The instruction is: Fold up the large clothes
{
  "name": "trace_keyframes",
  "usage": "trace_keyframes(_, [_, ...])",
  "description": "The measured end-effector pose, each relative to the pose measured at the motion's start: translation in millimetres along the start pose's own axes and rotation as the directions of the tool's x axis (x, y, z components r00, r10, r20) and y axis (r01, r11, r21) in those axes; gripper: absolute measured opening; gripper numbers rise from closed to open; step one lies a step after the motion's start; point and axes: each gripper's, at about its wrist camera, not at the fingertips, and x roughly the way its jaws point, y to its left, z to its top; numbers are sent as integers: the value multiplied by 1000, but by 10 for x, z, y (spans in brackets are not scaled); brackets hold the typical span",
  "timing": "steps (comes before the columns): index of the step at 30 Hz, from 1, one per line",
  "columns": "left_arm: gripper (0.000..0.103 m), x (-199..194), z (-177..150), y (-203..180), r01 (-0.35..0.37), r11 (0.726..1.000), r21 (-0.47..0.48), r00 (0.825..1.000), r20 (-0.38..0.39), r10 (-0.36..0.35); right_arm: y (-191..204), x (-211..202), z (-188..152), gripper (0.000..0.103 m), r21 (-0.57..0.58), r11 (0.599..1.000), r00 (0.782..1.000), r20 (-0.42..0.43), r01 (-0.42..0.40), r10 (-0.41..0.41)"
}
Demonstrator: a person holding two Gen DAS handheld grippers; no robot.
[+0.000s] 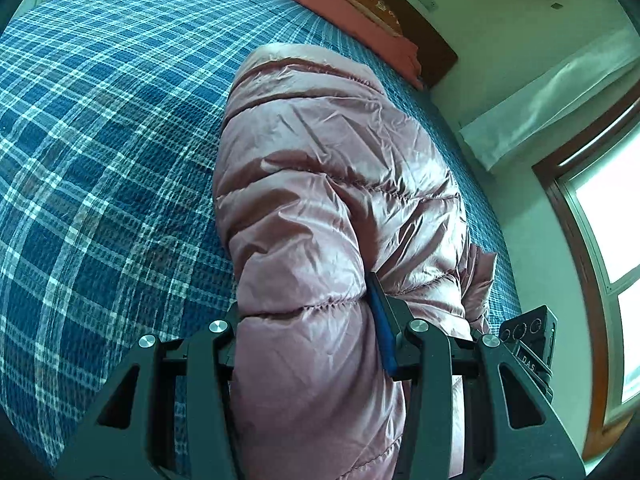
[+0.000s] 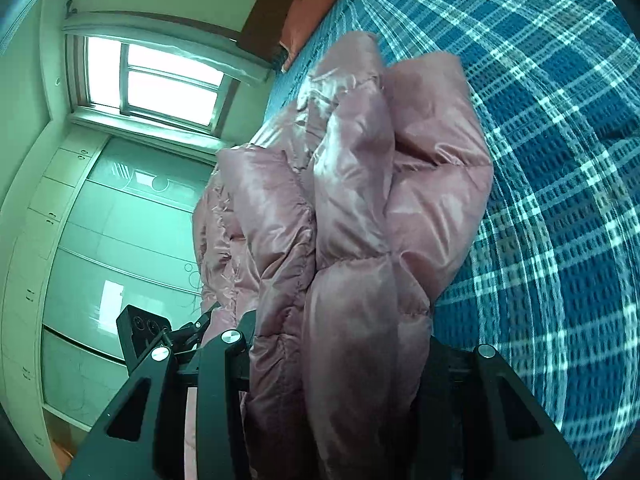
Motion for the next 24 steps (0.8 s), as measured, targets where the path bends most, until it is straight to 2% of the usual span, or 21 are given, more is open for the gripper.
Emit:
trace_keyframes(6, [45, -26, -11, -3, 9, 1000, 4, 1000, 5, -9, -34, 8, 37, 40, 7, 1000, 1000, -8, -9, 9])
trace_keyframes(8, [47, -78, -33, -23, 12, 1000, 8, 1000, 10, -12, -18, -43, 39, 47, -6, 1000, 1000, -6, 7, -7])
trace_keyframes(10, [55, -133, -57, -11, 16, 1000, 8, 1000, 15, -16, -39, -117, 62, 55, -26, 999, 999, -3, 36, -36])
trace_keyframes(12, [68, -236, -111, -3, 34, 999, 0, 999, 29, -34, 22, -194, 43, 64, -41, 997, 998, 6, 63, -63])
trace_keyframes(14, [73, -343, -187, 12, 50, 999, -7, 998, 40, -49, 52, -292, -1, 69, -41, 997, 998, 13, 64, -64])
trace_keyframes(22, [80, -686, -667, 136, 112, 990, -87, 994, 22, -111, -10, -728, -372, 72, 5, 1000, 999, 26, 22, -22])
trace_keyframes(24, [83, -753, -794, 120, 107, 991, -86, 994, 30, -105, 2, -807, -503, 73, 5, 1000, 999, 29, 17, -17])
